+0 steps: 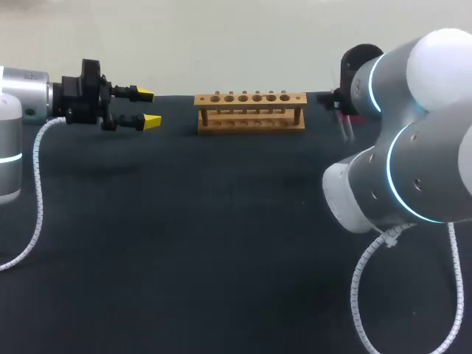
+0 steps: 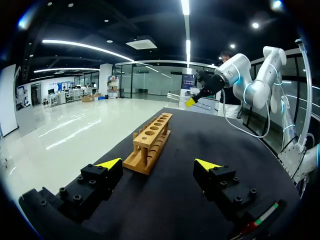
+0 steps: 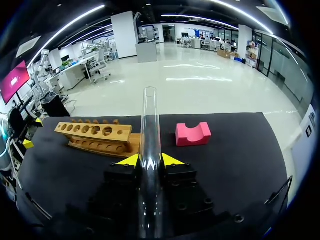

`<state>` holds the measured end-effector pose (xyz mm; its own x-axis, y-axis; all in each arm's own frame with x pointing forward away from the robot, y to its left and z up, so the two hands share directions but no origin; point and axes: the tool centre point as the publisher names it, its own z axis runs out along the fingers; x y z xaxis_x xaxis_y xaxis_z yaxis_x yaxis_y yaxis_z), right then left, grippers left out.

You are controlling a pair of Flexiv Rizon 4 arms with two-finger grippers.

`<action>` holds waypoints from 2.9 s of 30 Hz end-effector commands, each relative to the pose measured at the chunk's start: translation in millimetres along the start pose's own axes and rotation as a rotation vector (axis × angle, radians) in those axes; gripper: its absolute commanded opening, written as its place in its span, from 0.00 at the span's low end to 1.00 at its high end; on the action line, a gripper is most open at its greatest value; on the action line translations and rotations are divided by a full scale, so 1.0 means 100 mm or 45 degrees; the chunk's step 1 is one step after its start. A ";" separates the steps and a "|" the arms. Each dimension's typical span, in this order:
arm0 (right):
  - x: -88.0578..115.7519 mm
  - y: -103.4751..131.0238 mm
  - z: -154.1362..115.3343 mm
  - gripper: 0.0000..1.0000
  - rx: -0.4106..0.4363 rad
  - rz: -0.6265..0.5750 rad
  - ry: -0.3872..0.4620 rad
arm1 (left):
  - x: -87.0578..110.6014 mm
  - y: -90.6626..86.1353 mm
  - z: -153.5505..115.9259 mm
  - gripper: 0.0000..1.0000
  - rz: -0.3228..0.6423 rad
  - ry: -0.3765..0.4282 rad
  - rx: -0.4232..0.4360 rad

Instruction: Grasp the test tube, adjust it, and insert it.

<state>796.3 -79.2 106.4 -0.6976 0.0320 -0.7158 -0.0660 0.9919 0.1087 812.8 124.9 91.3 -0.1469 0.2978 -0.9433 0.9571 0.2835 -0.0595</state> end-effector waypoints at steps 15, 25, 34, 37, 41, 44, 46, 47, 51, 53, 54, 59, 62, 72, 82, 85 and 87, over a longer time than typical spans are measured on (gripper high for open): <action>-0.01 0.00 -0.10 0.00 0.001 0.000 0.010 | 0.01 -0.02 0.00 1.00 0.004 -0.006 -0.005; -0.02 0.26 -0.07 0.00 0.032 0.023 -0.052 | 0.01 -0.02 0.00 1.00 0.004 -0.006 -0.005; 0.04 0.64 0.03 0.00 0.066 0.043 -0.067 | 0.01 -0.02 0.00 1.00 0.004 -0.006 -0.005; 0.07 0.76 0.08 0.00 0.065 0.054 -0.058 | 0.01 -0.02 0.00 1.00 0.004 -0.006 -0.005; 0.11 0.91 0.16 0.00 0.063 0.063 -0.049 | 0.01 -0.02 0.00 1.00 0.004 -0.006 -0.005; 0.12 0.98 0.21 0.00 0.062 0.069 -0.040 | 0.01 -0.02 0.00 1.00 0.004 -0.006 -0.005; 0.12 1.01 0.25 0.00 0.060 0.074 -0.036 | 0.01 -0.02 0.00 1.00 0.004 -0.006 -0.005; 0.12 1.02 0.28 0.00 0.059 0.076 -0.034 | 0.01 -0.02 0.00 1.00 0.004 -0.006 -0.005; 0.11 1.08 0.36 0.00 0.044 0.077 -0.024 | 0.01 -0.02 0.00 1.00 0.004 -0.006 -0.005; 0.11 1.11 0.41 0.00 0.040 0.066 -0.015 | 0.01 -0.02 0.00 1.00 0.004 -0.006 -0.005; 0.11 1.12 0.43 0.00 0.032 0.066 -0.014 | 0.01 -0.02 0.00 1.00 0.004 -0.006 -0.005; 0.11 1.19 0.50 0.00 0.006 0.068 -0.007 | 0.01 -0.02 0.00 1.00 0.004 -0.006 -0.005; 0.11 1.20 0.52 0.00 0.002 0.072 -0.004 | 0.01 -0.02 0.00 1.00 0.004 -0.006 -0.005; 0.14 1.23 0.65 0.00 -0.006 0.090 0.015 | 0.01 -0.02 0.00 1.00 0.004 -0.006 -0.005; 0.15 1.25 0.74 0.00 -0.017 0.090 0.033 | 0.01 -0.02 0.00 1.00 0.004 -0.006 -0.005; 0.16 1.26 0.77 0.00 -0.020 0.088 0.046 | 0.01 -0.02 0.00 1.00 0.004 -0.006 -0.005; 0.17 1.26 0.78 0.00 -0.020 0.088 0.051 | 0.01 -0.02 0.00 1.00 0.004 -0.006 -0.005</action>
<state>827.6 54.8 55.6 -0.7187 0.0966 -0.6885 -0.0257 0.9859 0.1651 812.8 124.8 91.3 -0.1469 0.2978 -0.9433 0.9571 0.2834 -0.0596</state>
